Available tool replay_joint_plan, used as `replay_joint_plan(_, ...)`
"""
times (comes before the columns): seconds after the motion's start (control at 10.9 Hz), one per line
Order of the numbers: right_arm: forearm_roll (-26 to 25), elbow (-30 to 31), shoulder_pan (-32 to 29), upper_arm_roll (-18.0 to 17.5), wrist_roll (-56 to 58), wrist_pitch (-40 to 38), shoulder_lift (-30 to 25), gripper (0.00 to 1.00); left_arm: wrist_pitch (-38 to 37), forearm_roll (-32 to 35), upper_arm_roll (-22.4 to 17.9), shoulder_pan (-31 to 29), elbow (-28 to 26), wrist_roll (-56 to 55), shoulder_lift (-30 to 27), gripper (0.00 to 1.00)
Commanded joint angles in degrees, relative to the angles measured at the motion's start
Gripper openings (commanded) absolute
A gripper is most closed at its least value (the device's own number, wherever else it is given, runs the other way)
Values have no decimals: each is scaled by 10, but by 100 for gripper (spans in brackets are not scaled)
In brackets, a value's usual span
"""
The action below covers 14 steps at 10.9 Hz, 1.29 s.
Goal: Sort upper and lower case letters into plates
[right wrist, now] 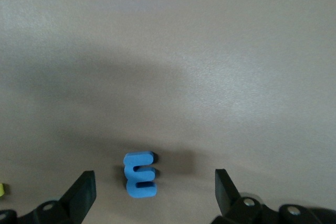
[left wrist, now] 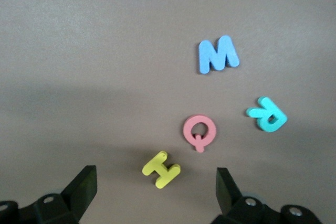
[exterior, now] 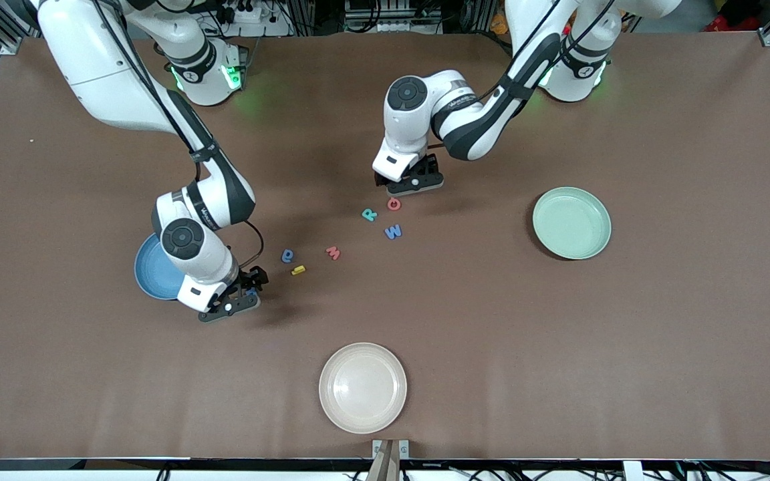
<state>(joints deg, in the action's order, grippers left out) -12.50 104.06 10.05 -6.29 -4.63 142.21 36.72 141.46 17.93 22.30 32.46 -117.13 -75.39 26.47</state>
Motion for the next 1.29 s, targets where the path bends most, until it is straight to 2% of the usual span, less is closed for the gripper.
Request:
replay_joint_plan(0.0,-5,-7,-4,-5,-1,5,11,100,40,29,1,-2,-36,28,-17,100)
replay_joint_plan(0.28,-4,-8,0,-5,-1,7,15,100,44,29,28,-1,-37,74,-17,100)
replay_joint_plan(0.83,-4,-4,3,-5,-2,15,20,100,44,27,26,-10,-40,325,-10,100)
replay_joint_plan(1.01,-4,-2,0,-5,-3,14,20,32,44,25,17,-9,-39,407,-6,100)
replay_joint_plan(1.19,-4,4,-4,-5,-3,12,19,2,46,27,15,-8,-33,444,5,100)
